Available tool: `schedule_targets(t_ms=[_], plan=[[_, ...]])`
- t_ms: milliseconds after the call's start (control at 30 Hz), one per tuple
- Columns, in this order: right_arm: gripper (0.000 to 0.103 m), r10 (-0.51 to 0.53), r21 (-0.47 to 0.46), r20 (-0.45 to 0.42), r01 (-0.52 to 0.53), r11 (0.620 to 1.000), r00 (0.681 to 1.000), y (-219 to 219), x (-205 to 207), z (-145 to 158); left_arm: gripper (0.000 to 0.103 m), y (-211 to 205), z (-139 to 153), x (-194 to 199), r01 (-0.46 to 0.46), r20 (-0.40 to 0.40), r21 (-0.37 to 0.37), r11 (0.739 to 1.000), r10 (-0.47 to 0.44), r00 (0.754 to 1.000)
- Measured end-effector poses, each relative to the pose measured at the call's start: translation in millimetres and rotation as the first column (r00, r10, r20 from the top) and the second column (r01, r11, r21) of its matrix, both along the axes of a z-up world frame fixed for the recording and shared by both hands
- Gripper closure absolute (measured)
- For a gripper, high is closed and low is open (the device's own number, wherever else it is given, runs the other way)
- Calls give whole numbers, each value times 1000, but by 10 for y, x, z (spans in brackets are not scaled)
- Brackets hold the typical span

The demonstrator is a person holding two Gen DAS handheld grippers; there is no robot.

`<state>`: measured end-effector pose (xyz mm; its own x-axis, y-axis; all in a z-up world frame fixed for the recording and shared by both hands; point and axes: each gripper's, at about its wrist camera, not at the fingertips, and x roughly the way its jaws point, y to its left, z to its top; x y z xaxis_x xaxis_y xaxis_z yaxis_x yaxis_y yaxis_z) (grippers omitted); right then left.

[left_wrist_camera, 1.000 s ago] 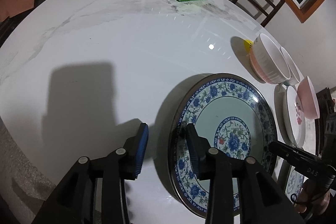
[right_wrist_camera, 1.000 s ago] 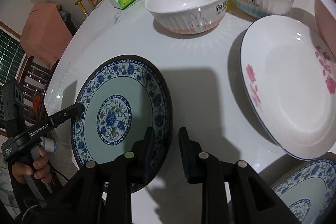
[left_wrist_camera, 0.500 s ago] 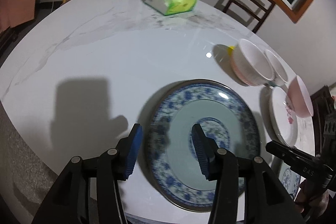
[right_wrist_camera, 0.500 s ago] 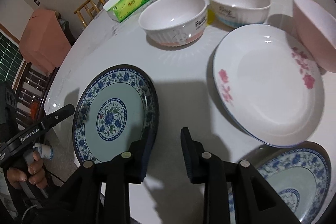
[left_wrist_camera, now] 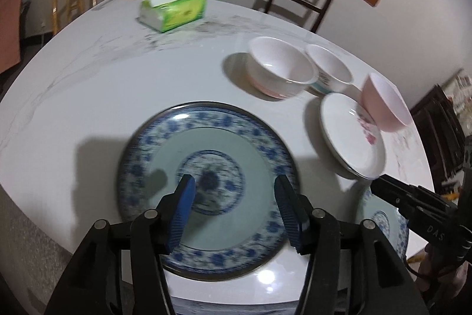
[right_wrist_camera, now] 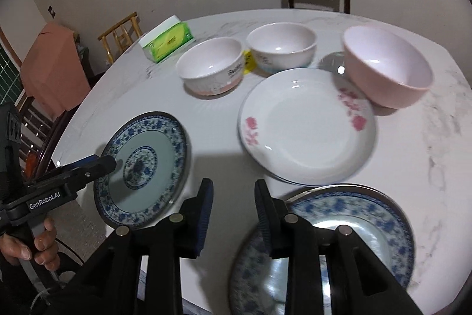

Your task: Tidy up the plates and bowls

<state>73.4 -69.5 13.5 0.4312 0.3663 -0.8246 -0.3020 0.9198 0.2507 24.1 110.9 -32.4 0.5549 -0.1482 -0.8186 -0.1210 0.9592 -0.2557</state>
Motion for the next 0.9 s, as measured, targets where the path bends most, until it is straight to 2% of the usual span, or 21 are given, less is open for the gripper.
schedule_targets(t_ms=[300,633,833,900], plan=[[73,-64,-17,82,65,998,995,-522,-220,85,51,-534,22,-24,126,12,-9,992,-126,992],[73,-147,5,85,147,989,985,-1082,-368,34,51,-1010,-118,-28,248,-8,-58,967,-249,968],[73,-145,-8,83,147,989,986,-1375,-461,-37,51,-1211,-192,-38,298,-11,-100,949,-300,954],[73,-146,-15,58,147,989,988,-1477,-477,-88,51,-1270,-221,-39,315,-14,-105,943,-319,948]])
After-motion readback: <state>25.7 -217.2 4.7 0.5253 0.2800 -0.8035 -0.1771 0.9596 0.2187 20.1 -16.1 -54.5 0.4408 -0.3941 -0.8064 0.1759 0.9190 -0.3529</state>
